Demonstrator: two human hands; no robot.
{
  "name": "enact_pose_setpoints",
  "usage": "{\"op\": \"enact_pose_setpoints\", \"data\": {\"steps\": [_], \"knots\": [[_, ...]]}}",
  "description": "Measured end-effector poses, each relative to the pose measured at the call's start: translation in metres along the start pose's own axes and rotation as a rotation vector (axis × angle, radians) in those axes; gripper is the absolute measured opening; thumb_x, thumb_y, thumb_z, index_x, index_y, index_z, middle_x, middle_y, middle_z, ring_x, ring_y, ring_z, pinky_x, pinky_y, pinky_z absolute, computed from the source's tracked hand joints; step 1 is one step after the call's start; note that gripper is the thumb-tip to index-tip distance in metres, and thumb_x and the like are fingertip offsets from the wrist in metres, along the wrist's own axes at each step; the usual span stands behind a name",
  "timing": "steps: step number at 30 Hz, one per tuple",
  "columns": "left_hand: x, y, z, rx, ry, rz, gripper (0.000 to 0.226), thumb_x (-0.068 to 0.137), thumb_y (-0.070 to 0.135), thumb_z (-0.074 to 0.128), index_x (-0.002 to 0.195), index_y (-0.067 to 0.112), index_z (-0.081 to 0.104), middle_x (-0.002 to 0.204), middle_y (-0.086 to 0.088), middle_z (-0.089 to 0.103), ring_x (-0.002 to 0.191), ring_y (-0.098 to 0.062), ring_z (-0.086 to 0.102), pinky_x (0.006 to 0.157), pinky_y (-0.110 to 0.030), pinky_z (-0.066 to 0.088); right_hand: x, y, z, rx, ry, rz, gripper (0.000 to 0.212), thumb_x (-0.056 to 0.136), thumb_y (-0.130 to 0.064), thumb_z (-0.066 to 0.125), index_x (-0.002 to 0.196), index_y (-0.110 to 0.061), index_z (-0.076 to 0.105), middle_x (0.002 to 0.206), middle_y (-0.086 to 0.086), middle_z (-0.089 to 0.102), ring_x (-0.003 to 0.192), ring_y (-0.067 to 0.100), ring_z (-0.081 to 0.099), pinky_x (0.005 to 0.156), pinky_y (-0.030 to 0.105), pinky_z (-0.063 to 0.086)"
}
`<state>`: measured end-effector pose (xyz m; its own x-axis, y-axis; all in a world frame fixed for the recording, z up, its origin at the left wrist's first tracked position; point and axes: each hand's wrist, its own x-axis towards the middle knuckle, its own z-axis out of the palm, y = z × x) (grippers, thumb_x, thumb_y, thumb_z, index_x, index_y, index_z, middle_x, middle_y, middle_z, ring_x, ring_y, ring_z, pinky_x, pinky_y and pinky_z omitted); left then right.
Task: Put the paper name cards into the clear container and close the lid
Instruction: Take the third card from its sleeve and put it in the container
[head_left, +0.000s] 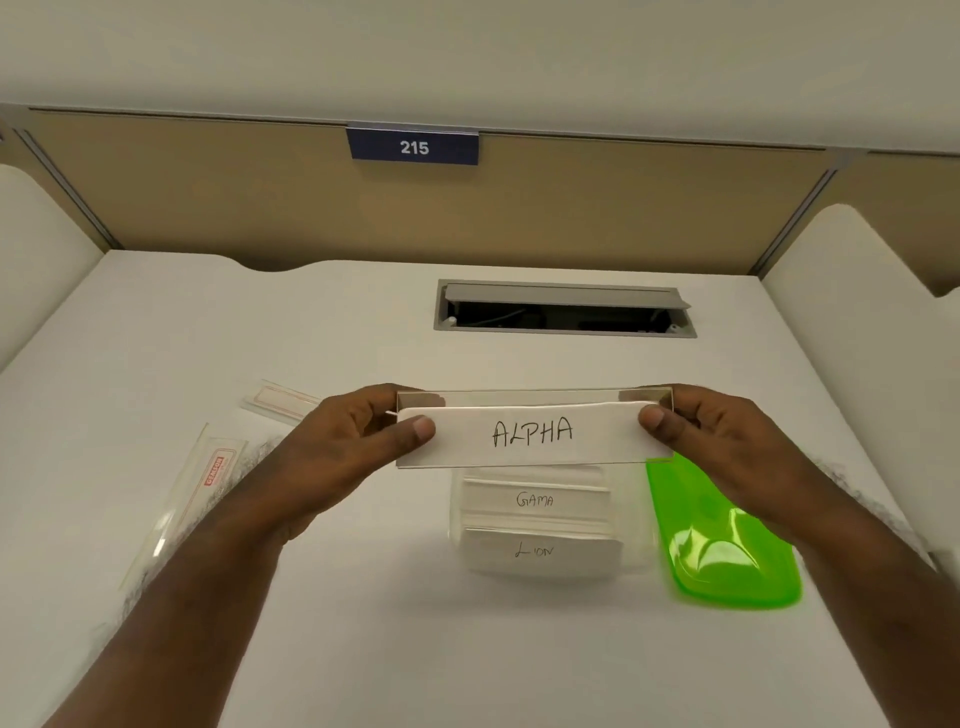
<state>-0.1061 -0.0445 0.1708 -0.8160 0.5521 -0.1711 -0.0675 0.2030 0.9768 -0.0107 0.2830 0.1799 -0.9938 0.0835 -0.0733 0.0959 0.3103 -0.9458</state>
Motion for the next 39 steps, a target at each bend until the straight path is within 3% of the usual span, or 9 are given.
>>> {"op": "enact_pose_setpoints", "data": {"steps": [3, 9, 14, 19, 23, 26, 28, 32, 39], "knots": [[0.004, 0.008, 0.001, 0.112, 0.034, 0.034, 0.031, 0.081, 0.042, 0.066, 0.109, 0.031, 0.072, 0.114, 0.004, 0.070, 0.111, -0.020, 0.061, 0.096, -0.039, 0.047, -0.004, -0.009, -0.008, -0.021, -0.002, -0.002, 0.033, 0.081, -0.038, 0.060, 0.106, -0.021, 0.072, 0.104, -0.014, 0.075, 0.097, 0.001, 0.068, 0.077, 0.007, 0.048], [0.008, 0.018, 0.002, 0.226, 0.043, 0.070, 0.032, 0.076, 0.049, 0.064, 0.103, 0.034, 0.073, 0.108, 0.014, 0.067, 0.101, -0.009, 0.062, 0.085, -0.029, 0.051, -0.012, -0.018, -0.021, -0.145, -0.001, 0.019, 0.038, 0.078, -0.043, 0.062, 0.110, -0.025, 0.072, 0.106, -0.013, 0.075, 0.101, 0.005, 0.067, 0.087, 0.018, 0.052], [0.010, 0.016, 0.009, 0.289, 0.047, 0.073, 0.037, 0.075, 0.049, 0.064, 0.104, 0.029, 0.073, 0.108, 0.010, 0.067, 0.104, -0.016, 0.062, 0.093, -0.044, 0.050, -0.017, -0.017, -0.025, -0.213, -0.004, 0.003, 0.033, 0.077, -0.045, 0.062, 0.103, -0.029, 0.074, 0.102, -0.019, 0.074, 0.094, 0.001, 0.067, 0.080, 0.010, 0.050], [0.014, 0.009, 0.017, 0.297, 0.042, 0.069, 0.036, 0.071, 0.053, 0.067, 0.102, 0.035, 0.072, 0.102, 0.016, 0.066, 0.093, -0.005, 0.063, 0.085, -0.029, 0.047, -0.018, -0.005, -0.030, -0.277, 0.014, 0.034, 0.036, 0.071, -0.050, 0.065, 0.099, -0.029, 0.075, 0.093, -0.018, 0.074, 0.088, 0.000, 0.066, 0.073, 0.007, 0.048], [0.023, -0.017, 0.030, 0.409, 0.121, 0.072, 0.025, 0.077, 0.035, 0.077, 0.101, 0.037, 0.072, 0.100, 0.014, 0.065, 0.092, -0.006, 0.062, 0.076, -0.020, 0.041, -0.013, 0.023, -0.027, -0.345, 0.021, 0.091, 0.035, 0.068, -0.050, 0.070, 0.100, -0.036, 0.074, 0.095, -0.017, 0.074, 0.089, -0.008, 0.065, 0.082, 0.014, 0.049], [0.028, -0.044, 0.042, 0.452, 0.151, 0.052, 0.027, 0.074, 0.032, 0.080, 0.100, 0.038, 0.072, 0.094, 0.014, 0.064, 0.086, -0.006, 0.060, 0.078, -0.023, 0.045, -0.007, 0.056, -0.021, -0.394, -0.003, 0.120, 0.025, 0.072, -0.034, 0.079, 0.089, -0.049, 0.070, 0.094, -0.025, 0.069, 0.079, -0.019, 0.060, 0.077, 0.003, 0.041], [0.032, -0.062, 0.050, 0.511, 0.158, 0.018, 0.029, 0.072, 0.037, 0.080, 0.100, 0.041, 0.072, 0.092, 0.018, 0.063, 0.085, -0.007, 0.059, 0.085, -0.031, 0.045, -0.003, 0.079, -0.017, -0.469, -0.017, 0.142, 0.028, 0.072, -0.033, 0.081, 0.088, -0.051, 0.068, 0.089, -0.026, 0.065, 0.084, -0.011, 0.061, 0.076, 0.000, 0.038], [0.042, -0.091, 0.064, 0.885, 0.128, -0.026, 0.035, 0.077, 0.055, 0.069, 0.110, 0.041, 0.067, 0.105, 0.022, 0.063, 0.101, -0.011, 0.056, 0.087, -0.032, 0.030, 0.003, 0.115, -0.005, -0.863, -0.082, 0.157, 0.034, 0.075, -0.055, 0.070, 0.106, -0.043, 0.070, 0.103, -0.026, 0.059, 0.109, 0.010, 0.049, 0.086, 0.027, 0.034], [0.059, -0.105, 0.082, 1.379, -0.015, 0.013, 0.043, 0.079, 0.054, 0.065, 0.115, 0.030, 0.068, 0.112, 0.008, 0.071, 0.108, -0.020, 0.051, 0.089, -0.037, 0.026, 0.009, 0.127, 0.018, -1.259, -0.155, 0.126, 0.043, 0.076, -0.068, 0.056, 0.110, -0.045, 0.068, 0.110, -0.017, 0.057, 0.110, 0.013, 0.046, 0.085, 0.036, 0.029]]}}
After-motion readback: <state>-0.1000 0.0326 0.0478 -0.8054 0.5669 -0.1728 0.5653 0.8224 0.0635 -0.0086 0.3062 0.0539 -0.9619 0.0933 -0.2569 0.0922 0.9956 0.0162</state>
